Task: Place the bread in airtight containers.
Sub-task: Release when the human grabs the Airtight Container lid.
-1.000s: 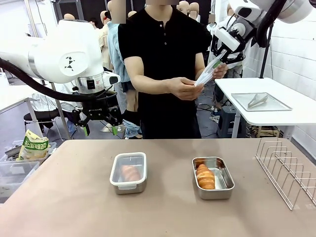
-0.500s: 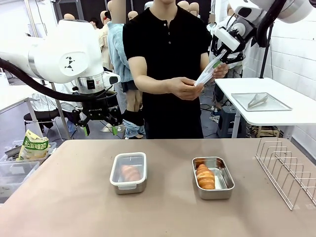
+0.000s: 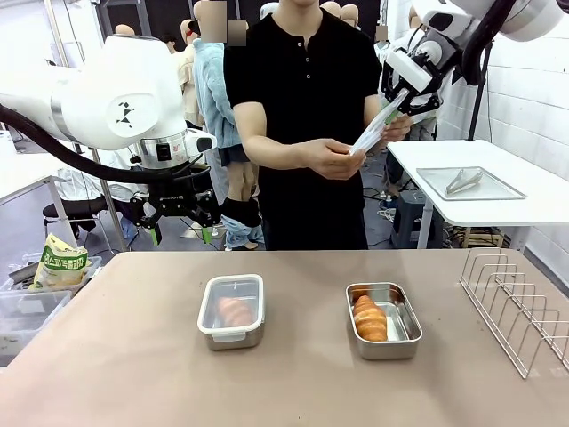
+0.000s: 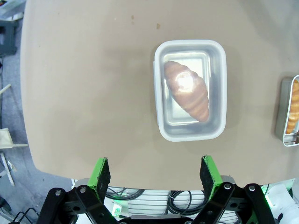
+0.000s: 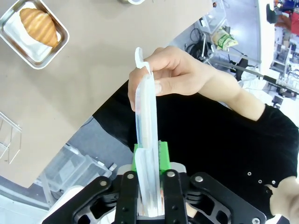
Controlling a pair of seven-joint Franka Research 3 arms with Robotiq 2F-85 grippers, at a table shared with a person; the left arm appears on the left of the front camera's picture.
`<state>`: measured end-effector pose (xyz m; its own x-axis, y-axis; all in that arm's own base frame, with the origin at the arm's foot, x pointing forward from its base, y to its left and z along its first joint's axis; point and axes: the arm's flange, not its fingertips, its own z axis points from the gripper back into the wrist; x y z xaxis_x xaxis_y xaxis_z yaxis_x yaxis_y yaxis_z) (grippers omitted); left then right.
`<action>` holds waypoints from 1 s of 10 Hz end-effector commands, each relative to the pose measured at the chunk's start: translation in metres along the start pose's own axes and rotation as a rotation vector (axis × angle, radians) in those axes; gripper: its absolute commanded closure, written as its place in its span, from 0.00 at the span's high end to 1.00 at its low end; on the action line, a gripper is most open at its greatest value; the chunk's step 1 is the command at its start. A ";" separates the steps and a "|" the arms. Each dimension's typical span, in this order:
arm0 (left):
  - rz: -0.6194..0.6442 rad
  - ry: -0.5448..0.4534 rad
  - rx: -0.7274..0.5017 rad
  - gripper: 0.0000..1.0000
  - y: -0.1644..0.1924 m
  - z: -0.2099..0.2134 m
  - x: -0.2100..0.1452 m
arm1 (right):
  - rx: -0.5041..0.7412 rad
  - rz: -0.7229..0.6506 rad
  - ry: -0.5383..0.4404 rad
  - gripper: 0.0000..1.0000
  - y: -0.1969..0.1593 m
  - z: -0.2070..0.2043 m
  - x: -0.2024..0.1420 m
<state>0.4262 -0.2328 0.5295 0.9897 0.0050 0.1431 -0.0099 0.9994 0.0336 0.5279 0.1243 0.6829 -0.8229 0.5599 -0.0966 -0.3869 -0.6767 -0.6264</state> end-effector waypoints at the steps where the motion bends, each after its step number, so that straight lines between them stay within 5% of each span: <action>1: 0.003 0.000 -0.004 1.00 0.002 0.001 0.000 | -0.003 0.005 0.010 0.54 0.003 0.002 0.004; 3: 0.003 0.000 -0.004 1.00 0.002 0.001 0.000 | -0.003 0.012 0.012 0.93 0.004 0.004 0.005; 4: 0.003 0.000 -0.004 1.00 0.002 0.001 0.000 | 0.000 0.012 0.016 1.00 0.005 0.003 0.005; 10: 0.003 0.000 -0.004 1.00 0.002 0.001 0.000 | 0.016 0.002 0.013 1.00 0.006 0.001 0.002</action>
<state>0.4262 -0.2328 0.5295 0.9897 0.0050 0.1431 -0.0099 0.9994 0.0336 0.5266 0.1199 0.6860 -0.8185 0.5655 -0.1019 -0.3878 -0.6745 -0.6283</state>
